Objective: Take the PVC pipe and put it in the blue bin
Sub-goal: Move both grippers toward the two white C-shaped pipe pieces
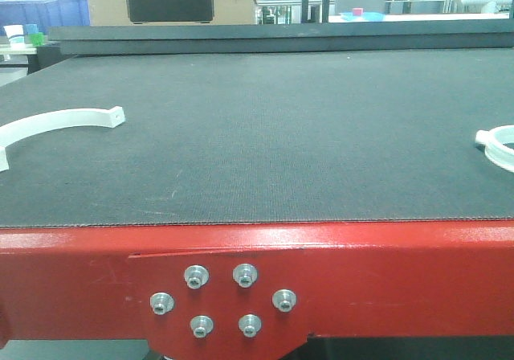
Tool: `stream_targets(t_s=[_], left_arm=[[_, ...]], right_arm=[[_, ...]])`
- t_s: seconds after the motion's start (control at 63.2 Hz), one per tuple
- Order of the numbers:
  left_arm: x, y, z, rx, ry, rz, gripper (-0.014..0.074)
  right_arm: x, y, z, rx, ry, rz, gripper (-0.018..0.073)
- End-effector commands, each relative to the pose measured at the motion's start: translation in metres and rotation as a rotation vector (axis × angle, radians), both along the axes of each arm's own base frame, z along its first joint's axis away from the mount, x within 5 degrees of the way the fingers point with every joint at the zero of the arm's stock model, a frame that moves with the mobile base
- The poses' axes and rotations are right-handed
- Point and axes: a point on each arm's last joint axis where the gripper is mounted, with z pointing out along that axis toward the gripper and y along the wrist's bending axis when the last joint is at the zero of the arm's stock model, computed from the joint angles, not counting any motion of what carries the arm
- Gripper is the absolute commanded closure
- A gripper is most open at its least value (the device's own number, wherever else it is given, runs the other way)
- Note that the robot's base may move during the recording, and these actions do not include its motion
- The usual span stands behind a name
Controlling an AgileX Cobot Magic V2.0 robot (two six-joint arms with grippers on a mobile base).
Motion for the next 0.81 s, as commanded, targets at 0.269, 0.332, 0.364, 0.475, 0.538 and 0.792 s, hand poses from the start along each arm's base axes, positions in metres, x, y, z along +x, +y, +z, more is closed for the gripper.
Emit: stream_targets(t_s=[0.269, 0.332, 0.364, 0.475, 0.538, 0.792], left_arm=[[-0.001, 0.000, 0.005, -0.004, -0.057, 0.004, 0.0707], [-0.001, 0.000, 0.007, -0.004, -0.071, 0.003, 0.0707], [-0.001, 0.000, 0.009, -0.005, -0.094, 0.003, 0.0707], [-0.002, 0.001, 0.011, -0.082, -0.122, -0.002, 0.0707], [-0.002, 0.001, 0.010, -0.145, -0.108, -0.004, 0.0707], [-0.016, -0.001, 0.057, -0.112, -0.038, -0.027, 0.0707]], right_arm=[[-0.001, -0.002, 0.013, 0.004, -0.093, -0.028, 0.0721], [-0.001, -0.003, 0.014, 0.005, -0.112, -0.033, 0.0721], [-0.001, -0.003, 0.015, 0.007, -0.119, -0.034, 0.0721], [-0.001, -0.003, 0.015, 0.007, -0.123, -0.035, 0.0721], [-0.001, -0.003, 0.017, 0.009, -0.136, -0.037, 0.0721], [-0.004, -0.006, 0.027, 0.012, -0.250, -0.067, 0.0721]])
